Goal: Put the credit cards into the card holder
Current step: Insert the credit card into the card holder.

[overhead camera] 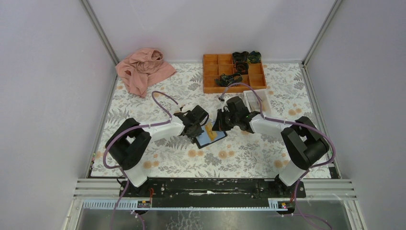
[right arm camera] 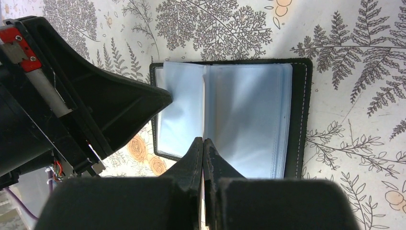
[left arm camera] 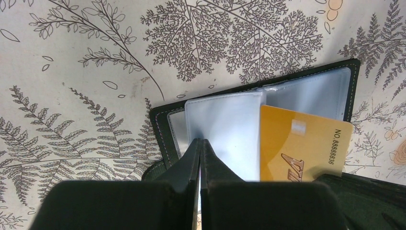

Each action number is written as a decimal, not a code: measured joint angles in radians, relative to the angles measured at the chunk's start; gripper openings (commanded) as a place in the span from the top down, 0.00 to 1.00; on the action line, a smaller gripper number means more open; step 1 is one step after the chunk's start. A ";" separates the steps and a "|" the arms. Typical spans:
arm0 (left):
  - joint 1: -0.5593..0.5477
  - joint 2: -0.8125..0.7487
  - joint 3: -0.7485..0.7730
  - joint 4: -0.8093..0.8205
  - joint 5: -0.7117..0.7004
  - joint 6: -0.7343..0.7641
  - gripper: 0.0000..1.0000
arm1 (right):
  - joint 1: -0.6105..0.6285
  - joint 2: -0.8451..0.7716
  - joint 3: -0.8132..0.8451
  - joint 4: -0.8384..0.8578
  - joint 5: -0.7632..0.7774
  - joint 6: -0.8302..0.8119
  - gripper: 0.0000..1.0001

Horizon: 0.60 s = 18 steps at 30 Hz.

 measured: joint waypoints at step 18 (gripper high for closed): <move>0.000 -0.010 -0.009 -0.003 -0.002 0.001 1.00 | -0.003 0.034 -0.055 0.111 -0.017 0.020 1.00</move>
